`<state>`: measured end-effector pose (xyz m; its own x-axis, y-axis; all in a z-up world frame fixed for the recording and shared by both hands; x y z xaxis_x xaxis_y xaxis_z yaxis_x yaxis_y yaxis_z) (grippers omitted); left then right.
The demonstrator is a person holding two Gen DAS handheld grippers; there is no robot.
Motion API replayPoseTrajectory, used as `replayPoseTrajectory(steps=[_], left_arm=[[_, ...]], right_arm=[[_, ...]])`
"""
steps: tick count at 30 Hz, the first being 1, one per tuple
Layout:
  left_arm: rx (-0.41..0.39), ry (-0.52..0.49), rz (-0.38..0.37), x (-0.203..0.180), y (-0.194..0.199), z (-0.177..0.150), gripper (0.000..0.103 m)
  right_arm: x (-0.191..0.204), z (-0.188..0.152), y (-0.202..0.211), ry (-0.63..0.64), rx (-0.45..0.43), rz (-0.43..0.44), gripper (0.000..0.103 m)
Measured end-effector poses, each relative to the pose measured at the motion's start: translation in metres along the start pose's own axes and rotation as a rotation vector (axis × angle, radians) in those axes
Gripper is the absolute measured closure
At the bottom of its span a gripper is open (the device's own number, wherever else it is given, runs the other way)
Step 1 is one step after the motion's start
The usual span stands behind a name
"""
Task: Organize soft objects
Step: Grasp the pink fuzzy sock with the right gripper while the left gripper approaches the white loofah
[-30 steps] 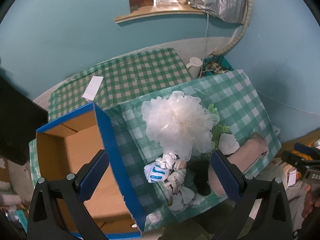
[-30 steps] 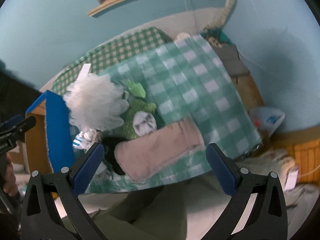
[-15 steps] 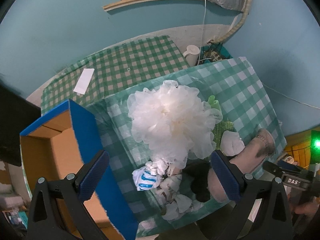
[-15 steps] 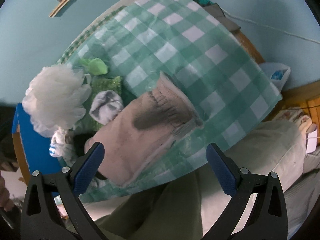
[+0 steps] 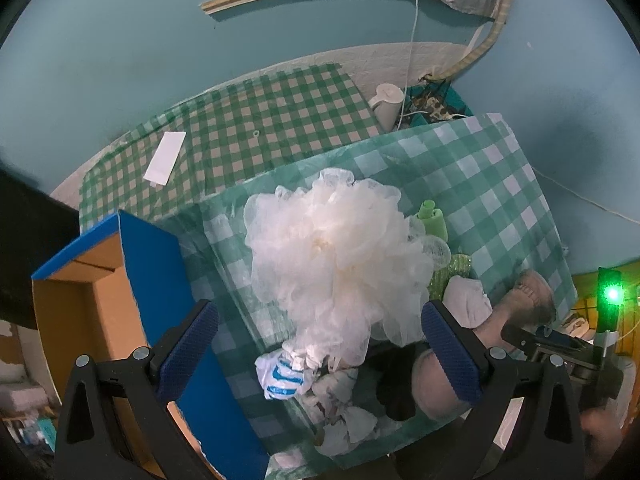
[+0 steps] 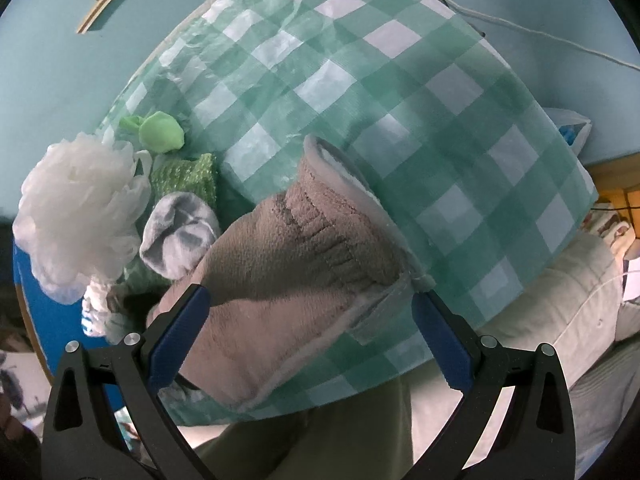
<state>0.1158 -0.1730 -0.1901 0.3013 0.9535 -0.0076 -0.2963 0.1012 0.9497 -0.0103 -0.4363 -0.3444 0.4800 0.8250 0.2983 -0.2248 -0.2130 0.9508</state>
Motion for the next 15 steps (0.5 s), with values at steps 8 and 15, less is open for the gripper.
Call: replayPoseTrajectory(steps=[8,15], left_arm=[[0.050,-0.008,-0.022,-0.009,-0.023,0.010,0.001],[0.111,-0.039,-0.010,-0.018,-0.056,0.015,0.001]], right_arm=[[0.000,0.015,-0.005,0.010,0.015,-0.010,0.002],[0.004,0.024,-0.015,0.032,0.040,-0.035,0.002]])
Point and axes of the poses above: each gripper's, at about its wrist camera, not at the fingertips, and y roughly against the way its jaws point, x to its left, z to its top, the point moved 4 cm from there along -y, roughly the way its jaws point, and after that the axes turned 4 degrees about -x, right-handed, at the moved point
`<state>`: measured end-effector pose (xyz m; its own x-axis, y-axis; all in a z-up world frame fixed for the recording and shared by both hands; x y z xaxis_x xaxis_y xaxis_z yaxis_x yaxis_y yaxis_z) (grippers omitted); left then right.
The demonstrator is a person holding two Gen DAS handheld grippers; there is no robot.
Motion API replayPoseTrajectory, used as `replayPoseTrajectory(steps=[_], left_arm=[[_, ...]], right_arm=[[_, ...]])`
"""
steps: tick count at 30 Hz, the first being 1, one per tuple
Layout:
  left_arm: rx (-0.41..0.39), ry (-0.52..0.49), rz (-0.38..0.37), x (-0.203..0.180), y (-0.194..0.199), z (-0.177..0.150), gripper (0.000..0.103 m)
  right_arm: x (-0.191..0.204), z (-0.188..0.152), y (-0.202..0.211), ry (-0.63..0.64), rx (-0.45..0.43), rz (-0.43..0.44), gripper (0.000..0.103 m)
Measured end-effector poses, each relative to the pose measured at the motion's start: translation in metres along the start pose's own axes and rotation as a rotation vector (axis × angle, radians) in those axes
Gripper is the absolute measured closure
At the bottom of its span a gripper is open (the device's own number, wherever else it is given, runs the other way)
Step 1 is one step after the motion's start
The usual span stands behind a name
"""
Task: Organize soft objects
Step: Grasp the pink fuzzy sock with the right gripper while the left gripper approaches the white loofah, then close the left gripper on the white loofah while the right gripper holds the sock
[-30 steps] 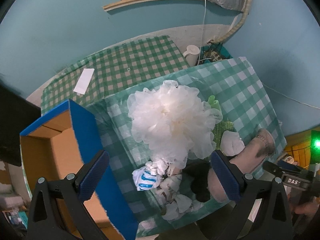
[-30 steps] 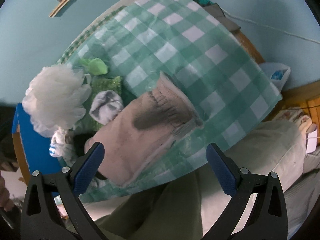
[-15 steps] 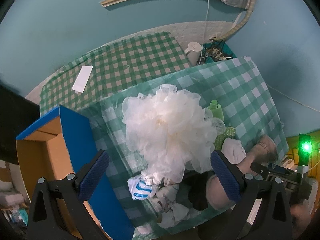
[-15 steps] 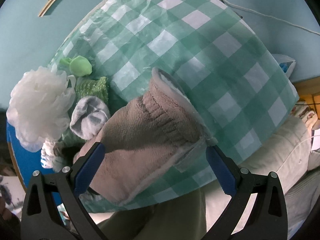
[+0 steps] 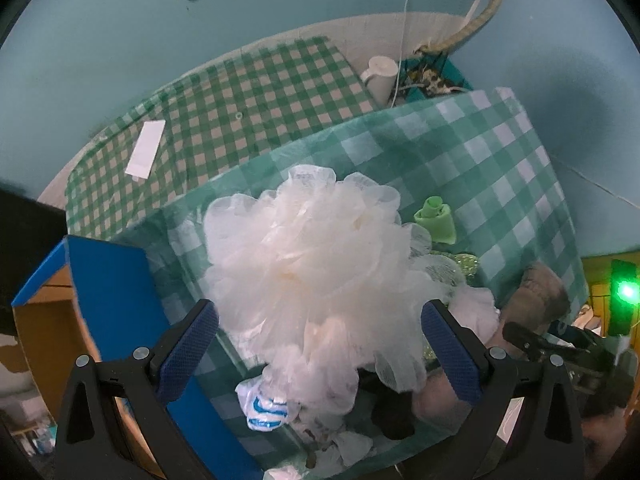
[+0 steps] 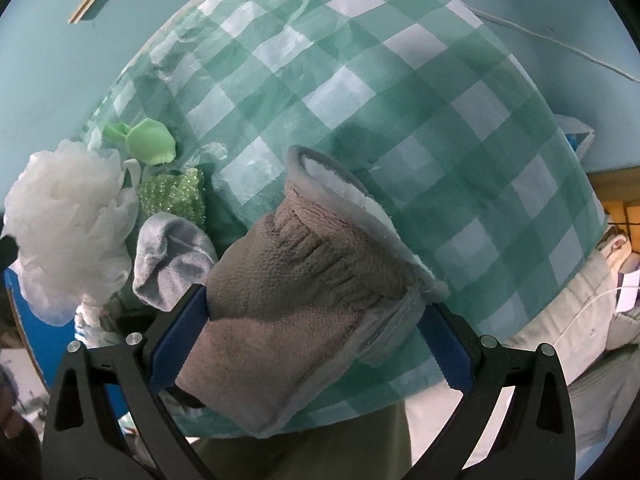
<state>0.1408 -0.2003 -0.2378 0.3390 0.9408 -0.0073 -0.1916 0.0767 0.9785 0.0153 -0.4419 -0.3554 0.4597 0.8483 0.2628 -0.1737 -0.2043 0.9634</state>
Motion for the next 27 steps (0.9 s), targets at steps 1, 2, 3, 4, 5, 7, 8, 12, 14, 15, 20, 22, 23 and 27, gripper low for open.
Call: replayPoseTrajectory(steps=[1,2,3,4,5,7,8,12,14,15,20,22,23,27], left_arm=[[0.009,-0.001,-0.002,-0.001,-0.005,0.001,0.001],[0.018,-0.002,-0.002,-0.001,-0.009,0.002,0.001],[0.028,-0.004,0.002,-0.001,-0.014,0.003,0.001],[0.038,-0.007,0.009,-0.001,-0.019,0.004,0.001],[0.045,-0.011,0.014,-0.001,-0.023,0.005,0.001],[0.061,-0.023,0.028,-0.003,-0.031,0.007,0.001],[0.069,-0.029,0.034,-0.003,-0.035,0.008,0.001],[0.088,-0.049,0.037,-0.006,-0.046,0.009,0.001],[0.091,-0.055,0.038,-0.007,-0.049,0.010,0.000],[0.091,-0.062,0.035,-0.008,-0.051,0.010,0.000],[0.079,-0.082,0.021,-0.012,-0.053,0.009,0.010],[0.068,-0.089,0.018,-0.013,-0.050,0.009,0.018],[0.061,-0.092,0.013,-0.014,-0.048,0.009,0.023],[0.034,-0.120,0.010,-0.016,-0.039,0.008,0.040]], right_arm=[[0.002,0.000,-0.001,0.006,0.003,-0.005,0.003],[0.004,0.000,-0.002,0.012,0.008,-0.007,0.005],[0.007,0.003,-0.005,0.015,0.014,-0.004,0.010],[0.008,0.003,-0.007,0.016,0.021,0.001,0.012],[0.008,0.002,-0.009,0.015,0.030,0.006,0.015],[0.009,0.003,-0.014,0.016,0.040,-0.002,0.017],[0.010,0.003,-0.015,0.021,0.042,-0.009,0.018],[0.012,0.004,-0.017,0.036,0.041,-0.020,0.023],[0.013,0.003,-0.016,0.042,0.040,-0.021,0.028],[0.012,0.002,-0.016,0.046,0.041,-0.023,0.031],[0.015,-0.004,-0.010,0.070,0.024,-0.021,0.048],[0.010,-0.006,-0.001,0.078,0.014,-0.013,0.059],[0.008,-0.006,0.004,0.081,0.009,-0.005,0.066],[0.013,-0.012,0.011,0.102,-0.002,0.022,0.078]])
Point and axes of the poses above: each gripper's, at about its wrist camera, not at the fingertips, and y roughly against the way its jaws point, x to its left, z to its top, the point moved 4 cm from there along -y, roughly the way its jaws point, and after that the axes turned 4 degrees about -x, right-handed, at the moved point
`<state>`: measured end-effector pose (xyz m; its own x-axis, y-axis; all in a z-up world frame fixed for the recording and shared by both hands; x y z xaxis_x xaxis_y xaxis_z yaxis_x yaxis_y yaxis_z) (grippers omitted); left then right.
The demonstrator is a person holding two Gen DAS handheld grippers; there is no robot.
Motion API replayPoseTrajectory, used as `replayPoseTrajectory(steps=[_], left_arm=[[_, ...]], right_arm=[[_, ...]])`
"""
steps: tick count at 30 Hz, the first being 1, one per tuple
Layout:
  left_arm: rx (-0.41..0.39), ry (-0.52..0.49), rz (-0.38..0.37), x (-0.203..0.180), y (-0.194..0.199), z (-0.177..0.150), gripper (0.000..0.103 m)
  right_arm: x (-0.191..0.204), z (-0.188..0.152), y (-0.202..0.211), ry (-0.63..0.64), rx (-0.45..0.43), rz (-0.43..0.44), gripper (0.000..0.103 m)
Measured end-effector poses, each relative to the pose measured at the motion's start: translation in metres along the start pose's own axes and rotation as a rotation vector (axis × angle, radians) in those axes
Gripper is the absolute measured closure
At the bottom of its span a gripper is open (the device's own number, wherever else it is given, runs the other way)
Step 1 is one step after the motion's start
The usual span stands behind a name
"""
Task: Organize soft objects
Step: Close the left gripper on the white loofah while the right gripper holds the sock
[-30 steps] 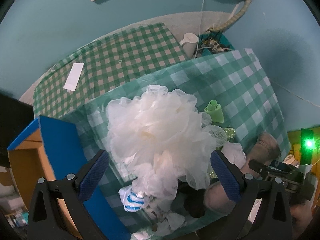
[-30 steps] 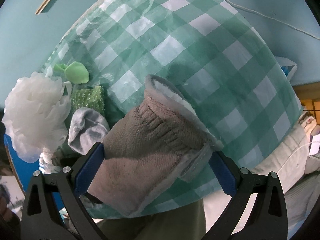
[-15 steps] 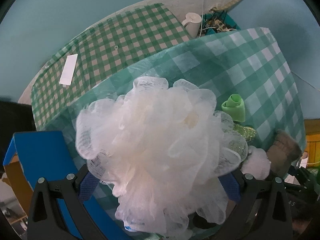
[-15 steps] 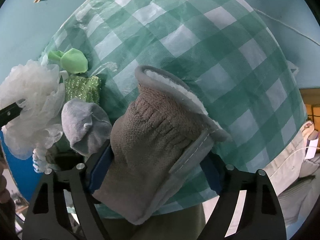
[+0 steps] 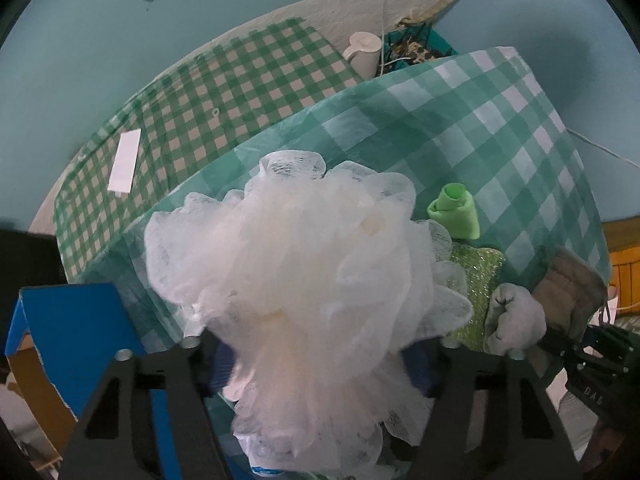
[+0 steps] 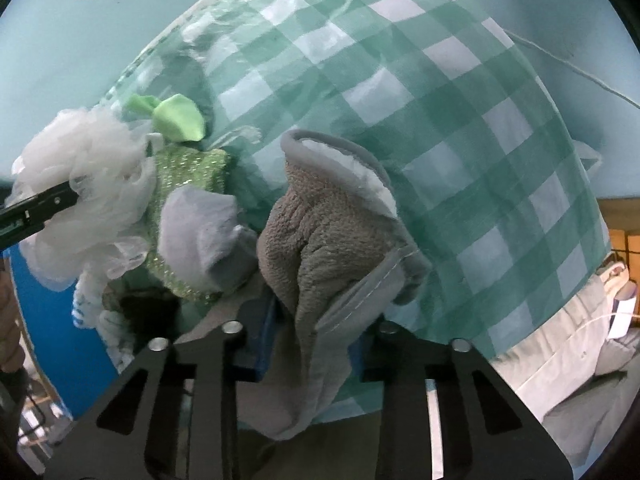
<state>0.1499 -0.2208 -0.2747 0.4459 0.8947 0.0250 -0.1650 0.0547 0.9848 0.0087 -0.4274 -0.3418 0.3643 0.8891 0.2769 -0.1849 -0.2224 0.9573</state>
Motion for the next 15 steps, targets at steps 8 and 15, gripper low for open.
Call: replayPoseTrajectory(steps=[8,15], left_arm=[[-0.043,0.011,-0.032,0.005,0.017,-0.006,0.062],[-0.063,0.031,-0.051,0.009,0.029,-0.015,0.071]], right_arm=[[0.008,-0.007,0.022,0.054,-0.027,-0.007,0.081],[0.002,-0.001,0.056,0.101,-0.068,-0.024,0.081]])
Point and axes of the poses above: each gripper's, at about its wrist camera, not at the fingertips, and y roughly against the way its jaws point, x to its left, z to its top, the point moved 4 cm from there along -y, roughly the way its jaws point, and after that the axes turned 4 degrees about -x, right-handed, at the moved point
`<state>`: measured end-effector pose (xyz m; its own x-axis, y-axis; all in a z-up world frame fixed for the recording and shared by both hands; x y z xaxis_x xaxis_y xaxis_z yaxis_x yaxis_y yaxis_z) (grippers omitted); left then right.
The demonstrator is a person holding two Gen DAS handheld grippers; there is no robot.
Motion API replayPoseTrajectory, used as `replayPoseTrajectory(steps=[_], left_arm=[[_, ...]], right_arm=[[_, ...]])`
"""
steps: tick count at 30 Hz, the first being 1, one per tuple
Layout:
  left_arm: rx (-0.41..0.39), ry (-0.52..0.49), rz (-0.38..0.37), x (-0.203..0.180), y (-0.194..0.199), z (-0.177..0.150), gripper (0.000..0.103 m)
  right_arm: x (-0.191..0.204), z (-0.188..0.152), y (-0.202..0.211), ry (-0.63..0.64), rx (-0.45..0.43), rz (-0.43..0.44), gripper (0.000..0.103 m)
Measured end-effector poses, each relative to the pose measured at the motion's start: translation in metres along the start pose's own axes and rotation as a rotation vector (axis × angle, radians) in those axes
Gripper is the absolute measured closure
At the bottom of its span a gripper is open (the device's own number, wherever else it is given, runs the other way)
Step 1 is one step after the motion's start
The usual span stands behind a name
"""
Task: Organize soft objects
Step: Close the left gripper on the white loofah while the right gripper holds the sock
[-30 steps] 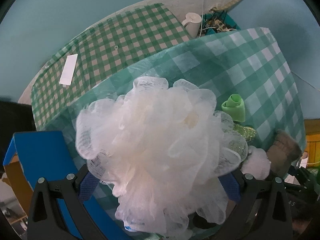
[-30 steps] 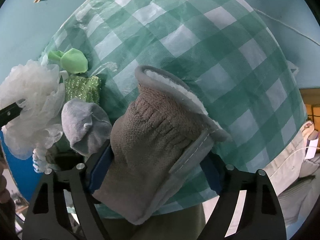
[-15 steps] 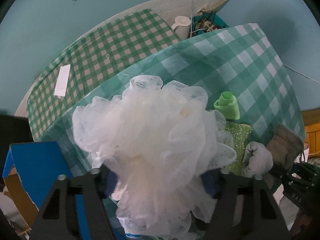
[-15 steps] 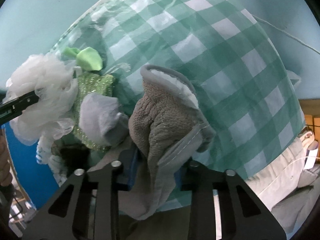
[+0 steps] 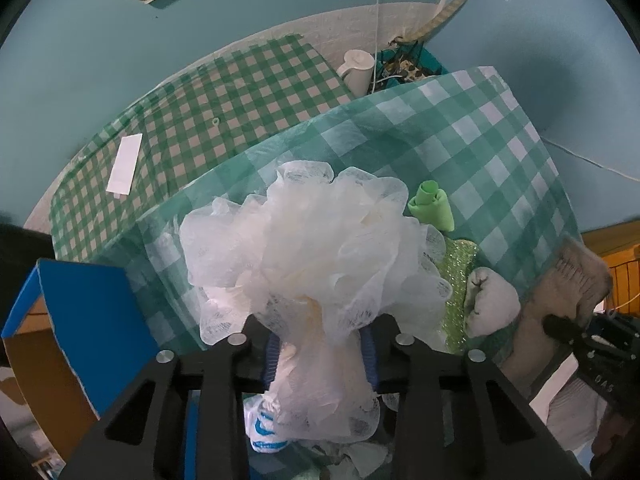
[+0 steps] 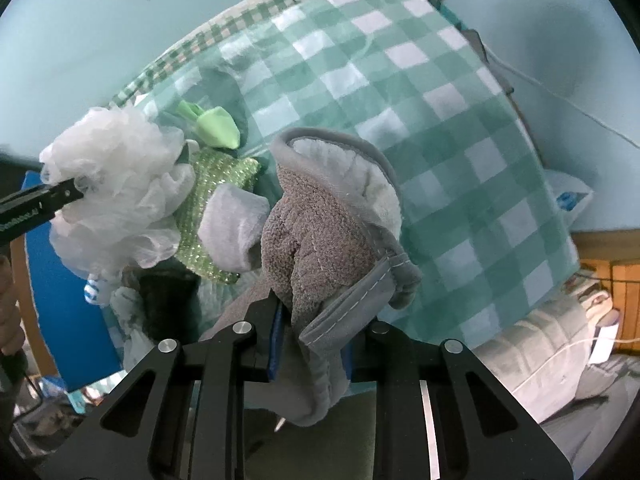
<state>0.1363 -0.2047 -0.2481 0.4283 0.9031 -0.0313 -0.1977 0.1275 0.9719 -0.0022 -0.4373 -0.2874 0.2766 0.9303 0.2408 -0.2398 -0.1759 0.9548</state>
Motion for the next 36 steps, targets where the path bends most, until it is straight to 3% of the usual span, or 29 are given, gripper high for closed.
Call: replayPoseTrajectory(steps=[19,25,27,28,29,31,33,36], left_arm=[[-0.072,0.055,-0.005,0.002,0.041,-0.014,0.097],[-0.064,0.074,0.007,0.001,0.041,-0.013,0.096],[-0.046,0.105,-0.004,0.003,0.036,-0.014,0.087],[-0.043,0.122,-0.010,0.004,0.036,-0.016,0.072],[-0.050,0.141,-0.025,0.004,0.037,-0.016,0.048],[-0.083,0.158,-0.046,0.003,0.041,-0.017,0.026],[-0.106,0.163,-0.067,0.001,0.044,-0.016,0.020],[-0.080,0.166,-0.050,-0.002,0.036,-0.014,0.017]], right_arm=[[0.020,0.015,0.029,0.115,-0.063,0.002,0.081],[0.023,0.019,0.033,0.140,-0.069,0.006,0.081],[0.023,0.018,0.032,0.141,-0.065,0.010,0.081],[0.022,0.019,0.032,0.143,-0.063,0.011,0.081],[0.022,0.018,0.031,0.146,-0.063,0.011,0.081],[0.021,0.018,0.032,0.150,-0.062,0.012,0.081],[0.020,0.018,0.031,0.151,-0.060,0.015,0.081],[0.019,0.019,0.030,0.152,-0.059,0.017,0.081]])
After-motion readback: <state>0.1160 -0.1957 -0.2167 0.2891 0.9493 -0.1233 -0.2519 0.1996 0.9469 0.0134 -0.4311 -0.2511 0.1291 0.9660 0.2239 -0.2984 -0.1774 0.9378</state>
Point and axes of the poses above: each gripper's, at about its wrist camera, not at the fingertips, and y roughly against the way its jaws point, x to its left, z to its top, the point moved 4 cm from there along -y, roughly the way its jaws point, and after that the axes turned 4 degrees about -x, right-handed, at the moved point
